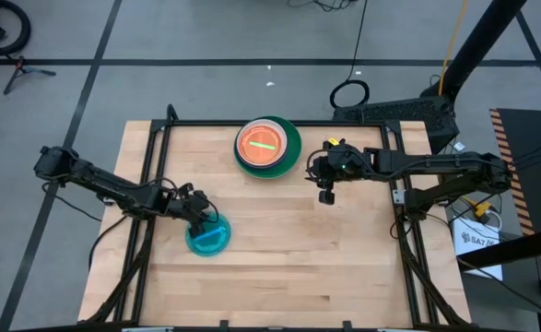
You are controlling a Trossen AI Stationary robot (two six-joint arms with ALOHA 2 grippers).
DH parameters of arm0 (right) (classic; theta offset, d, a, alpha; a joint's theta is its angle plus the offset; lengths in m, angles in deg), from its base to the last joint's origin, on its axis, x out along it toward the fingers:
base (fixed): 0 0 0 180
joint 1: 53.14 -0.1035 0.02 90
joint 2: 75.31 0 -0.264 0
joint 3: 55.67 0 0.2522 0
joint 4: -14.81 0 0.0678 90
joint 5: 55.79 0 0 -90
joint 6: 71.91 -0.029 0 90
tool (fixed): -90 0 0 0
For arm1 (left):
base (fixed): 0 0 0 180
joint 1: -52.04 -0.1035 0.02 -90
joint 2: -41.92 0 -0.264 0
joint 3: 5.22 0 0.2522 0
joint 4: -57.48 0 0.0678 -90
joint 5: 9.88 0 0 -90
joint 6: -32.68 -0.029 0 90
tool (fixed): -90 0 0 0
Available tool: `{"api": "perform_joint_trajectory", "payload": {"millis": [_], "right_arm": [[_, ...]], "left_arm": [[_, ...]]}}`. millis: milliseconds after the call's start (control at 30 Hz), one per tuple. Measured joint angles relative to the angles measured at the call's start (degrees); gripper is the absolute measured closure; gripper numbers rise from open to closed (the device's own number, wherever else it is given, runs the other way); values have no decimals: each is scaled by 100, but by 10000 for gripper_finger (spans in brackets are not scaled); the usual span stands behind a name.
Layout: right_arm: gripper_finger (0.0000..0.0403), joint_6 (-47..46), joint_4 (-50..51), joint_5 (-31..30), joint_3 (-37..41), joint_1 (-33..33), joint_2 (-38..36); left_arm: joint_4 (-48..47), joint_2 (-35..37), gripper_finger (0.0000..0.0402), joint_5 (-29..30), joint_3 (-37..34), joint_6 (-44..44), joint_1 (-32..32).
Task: Stack plastic plates
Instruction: Stack the light blue plate on top of the light green plate
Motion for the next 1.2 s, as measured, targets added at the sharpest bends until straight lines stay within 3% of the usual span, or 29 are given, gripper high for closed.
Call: {"api": "perform_joint_trajectory", "payload": {"millis": [500,833,1200], "right_arm": [[303,-1,1,0,0,0,0],[303,-2,0,0,0,0,0],[303,-2,2,0,0,2,0]], "left_arm": [[554,9,240,-40,-401,149,260],[537,9,313,-66,-401,289,262],[421,-2,346,-66,-242,377,262]]}}
